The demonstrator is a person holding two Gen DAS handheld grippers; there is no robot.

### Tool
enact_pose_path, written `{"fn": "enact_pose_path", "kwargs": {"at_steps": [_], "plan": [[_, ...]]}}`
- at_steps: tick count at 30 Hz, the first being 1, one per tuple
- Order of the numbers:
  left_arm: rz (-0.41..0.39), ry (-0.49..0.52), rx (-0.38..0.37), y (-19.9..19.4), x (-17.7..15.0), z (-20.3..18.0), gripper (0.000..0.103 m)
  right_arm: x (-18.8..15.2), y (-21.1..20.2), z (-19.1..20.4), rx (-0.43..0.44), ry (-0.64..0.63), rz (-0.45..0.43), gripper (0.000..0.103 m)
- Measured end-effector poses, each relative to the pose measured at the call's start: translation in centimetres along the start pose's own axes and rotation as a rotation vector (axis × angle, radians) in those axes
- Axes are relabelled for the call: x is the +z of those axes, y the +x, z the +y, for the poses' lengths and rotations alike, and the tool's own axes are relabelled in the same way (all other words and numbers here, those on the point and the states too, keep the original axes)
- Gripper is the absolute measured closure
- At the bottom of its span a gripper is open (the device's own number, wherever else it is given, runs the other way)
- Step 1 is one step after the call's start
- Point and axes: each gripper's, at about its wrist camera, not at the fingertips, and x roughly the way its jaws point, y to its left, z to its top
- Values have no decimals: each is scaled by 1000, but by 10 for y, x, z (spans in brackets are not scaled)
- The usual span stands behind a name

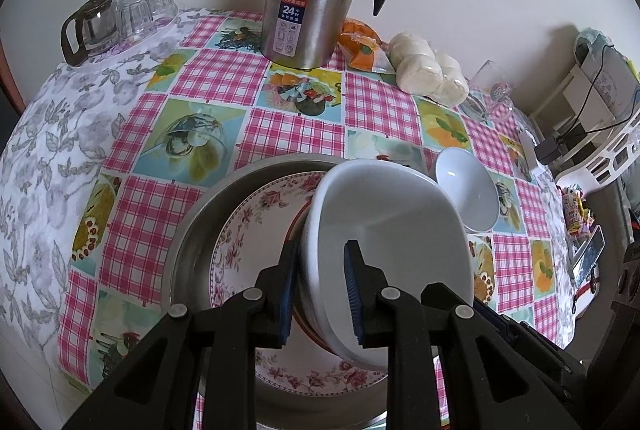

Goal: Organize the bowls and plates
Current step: 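Lower the square bowl into the red-rimmed bowl and open both grippers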

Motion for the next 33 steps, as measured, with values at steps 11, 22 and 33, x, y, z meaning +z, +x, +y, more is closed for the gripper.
{"fn": "enact_pose_path", "kwargs": {"at_steps": [11, 22, 33], "plan": [[-42, -18, -6, -16, 3, 8, 79, 0, -9, 3, 3, -21, -29, 79], [-74, -58, -6, -27, 6, 19, 47, 3, -20, 3, -12, -22, -63, 61], [-77, -107, 53, -24, 8, 33, 23, 3, -18, 1, -25, -27, -71, 27]]}}
